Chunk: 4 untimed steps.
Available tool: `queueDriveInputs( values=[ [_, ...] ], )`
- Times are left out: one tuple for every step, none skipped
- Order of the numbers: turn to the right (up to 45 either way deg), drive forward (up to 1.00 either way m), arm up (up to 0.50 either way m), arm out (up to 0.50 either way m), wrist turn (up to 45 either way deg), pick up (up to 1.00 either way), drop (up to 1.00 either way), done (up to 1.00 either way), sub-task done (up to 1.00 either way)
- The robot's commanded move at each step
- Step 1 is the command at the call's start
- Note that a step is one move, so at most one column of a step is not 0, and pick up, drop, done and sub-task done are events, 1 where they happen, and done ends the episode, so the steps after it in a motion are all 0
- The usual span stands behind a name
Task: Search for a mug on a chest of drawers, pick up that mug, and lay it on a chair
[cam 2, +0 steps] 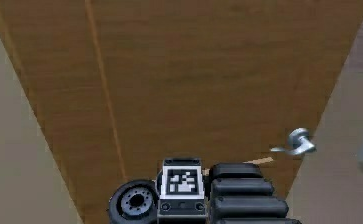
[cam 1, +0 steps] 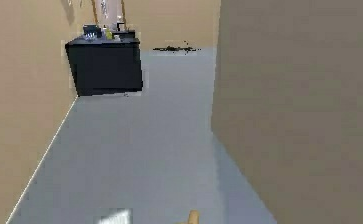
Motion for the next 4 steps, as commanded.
queueDriveInputs(
  values=[
    [0.0,1.00,0.00,0.00,0.0,0.00,0.00,0.00,0.00],
    [0.0,1.00,0.00,0.00,0.0,0.00,0.00,0.00,0.00],
    [6.0,0.00,0.00,0.00,0.0,0.00,0.00,0.00,0.00],
    [0.0,0.40,0.00,0.00,0.0,0.00,0.00,0.00,0.00]
  ],
)
